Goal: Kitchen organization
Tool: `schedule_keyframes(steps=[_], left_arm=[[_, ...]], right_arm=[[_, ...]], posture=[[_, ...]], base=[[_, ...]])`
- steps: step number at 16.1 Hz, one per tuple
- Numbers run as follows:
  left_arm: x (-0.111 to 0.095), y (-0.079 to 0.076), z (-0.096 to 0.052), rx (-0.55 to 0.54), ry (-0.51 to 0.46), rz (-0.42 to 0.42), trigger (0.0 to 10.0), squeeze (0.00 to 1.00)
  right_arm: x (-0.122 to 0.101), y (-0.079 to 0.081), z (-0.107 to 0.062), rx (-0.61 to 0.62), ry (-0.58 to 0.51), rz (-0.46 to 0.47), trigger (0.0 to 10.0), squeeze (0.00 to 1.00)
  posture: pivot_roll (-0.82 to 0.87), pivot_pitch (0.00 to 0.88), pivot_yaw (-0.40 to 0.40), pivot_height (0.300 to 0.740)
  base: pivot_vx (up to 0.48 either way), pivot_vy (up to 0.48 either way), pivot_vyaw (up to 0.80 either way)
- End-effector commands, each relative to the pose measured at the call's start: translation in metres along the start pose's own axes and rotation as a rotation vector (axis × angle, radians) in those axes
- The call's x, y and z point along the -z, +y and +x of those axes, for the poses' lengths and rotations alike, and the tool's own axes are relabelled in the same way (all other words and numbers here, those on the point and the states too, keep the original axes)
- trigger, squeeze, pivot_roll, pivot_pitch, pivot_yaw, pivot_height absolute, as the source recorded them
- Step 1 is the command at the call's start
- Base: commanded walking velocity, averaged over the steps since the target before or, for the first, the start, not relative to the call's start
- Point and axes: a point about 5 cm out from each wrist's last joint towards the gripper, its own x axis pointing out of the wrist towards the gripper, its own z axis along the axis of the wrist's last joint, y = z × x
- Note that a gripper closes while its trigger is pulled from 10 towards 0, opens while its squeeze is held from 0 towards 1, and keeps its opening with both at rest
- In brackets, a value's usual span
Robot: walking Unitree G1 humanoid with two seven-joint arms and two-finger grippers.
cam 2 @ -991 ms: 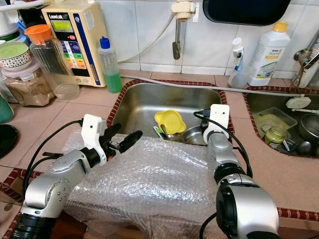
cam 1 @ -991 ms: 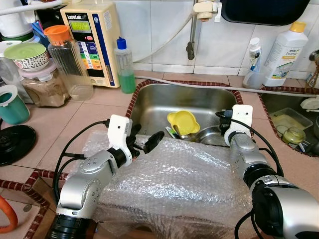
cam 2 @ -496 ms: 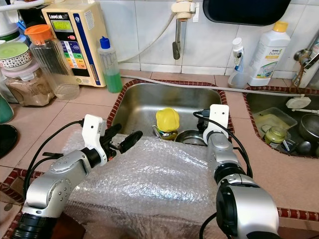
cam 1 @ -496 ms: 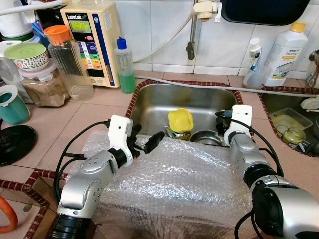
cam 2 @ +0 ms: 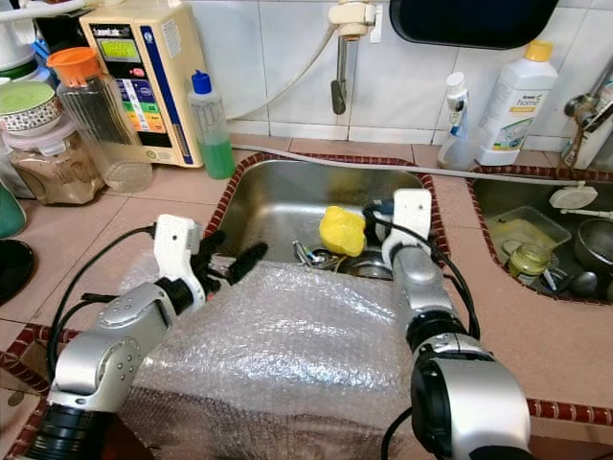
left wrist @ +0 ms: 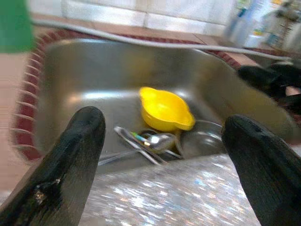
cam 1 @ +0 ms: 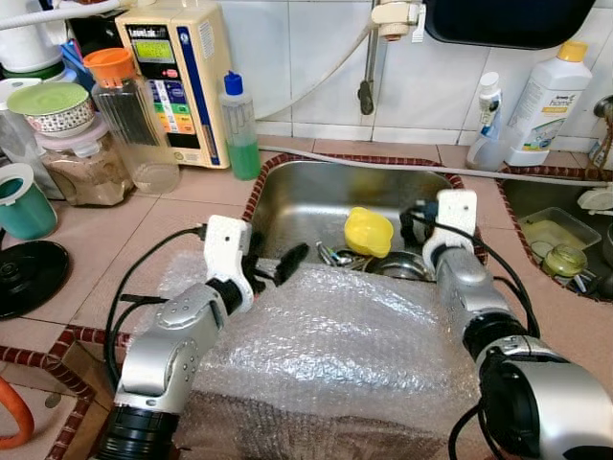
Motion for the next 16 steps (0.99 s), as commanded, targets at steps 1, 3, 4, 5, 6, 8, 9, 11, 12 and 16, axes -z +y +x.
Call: schedule_keyframes(steps=[1,3,4,5,6,8,9,11,12,16], left_arm=[[-0.007,0.005,0.002,-0.040,-0.030,0.020,10.0,1.00],[-0.013,0.010,0.003,-0.096,-0.065,0.057,10.0,1.00],[-0.016,0.012,0.002,-0.126,-0.076,0.069,10.0,1.00],[-0.017,0.013,0.002,-0.146,-0.080,0.081,10.0,1.00],[-0.018,0.014,0.002,-0.164,-0.083,0.094,10.0,1.00],[-0.022,0.015,0.000,-0.192,-0.108,0.108,10.0,0.47],[-0.026,0.015,-0.001,-0.208,-0.127,0.108,10.0,0.00],[-0.029,0.020,-0.007,-0.294,-0.101,0.166,10.0,0.00],[-0.030,0.020,-0.008,-0.266,-0.113,0.133,10.0,0.00],[-0.034,0.027,-0.015,-0.334,-0.171,0.112,10.0,0.00]], right_arm=[[-0.012,0.005,0.002,-0.023,-0.063,-0.015,10.0,1.00],[-0.022,0.006,0.001,-0.038,-0.137,-0.022,10.0,1.00],[-0.026,0.006,-0.001,-0.040,-0.167,-0.024,10.0,1.00],[-0.029,0.006,-0.003,-0.042,-0.191,-0.028,10.0,1.00],[-0.031,0.005,-0.006,-0.049,-0.212,-0.026,10.0,1.00],[-0.035,0.001,-0.015,-0.045,-0.254,-0.020,10.0,1.00],[-0.035,-0.001,-0.023,-0.036,-0.269,-0.013,10.0,0.88],[-0.042,-0.001,-0.046,-0.034,-0.312,-0.007,10.0,0.16],[-0.045,0.001,-0.053,-0.037,-0.322,-0.002,10.0,0.00],[-0.058,0.015,-0.083,-0.073,-0.365,-0.007,10.0,0.00]], posture=[[0.11,0.000,0.064,0.740],[0.11,0.000,0.062,0.740],[0.10,0.000,0.062,0.740],[0.10,0.000,0.064,0.740],[0.10,0.000,0.064,0.740],[0.10,0.000,0.063,0.740],[0.10,0.000,0.064,0.740],[0.09,0.000,0.074,0.740],[0.08,0.000,0.078,0.740],[0.07,0.000,0.087,0.740]], base=[[0.000,0.000,0.00],[0.000,0.000,0.00],[0.000,0.000,0.00],[0.000,0.000,0.00],[0.000,0.000,0.00],[0.000,0.000,0.00],[0.000,0.000,0.00],[0.000,0.000,0.00],[0.000,0.000,0.00],[0.000,0.000,0.00]])
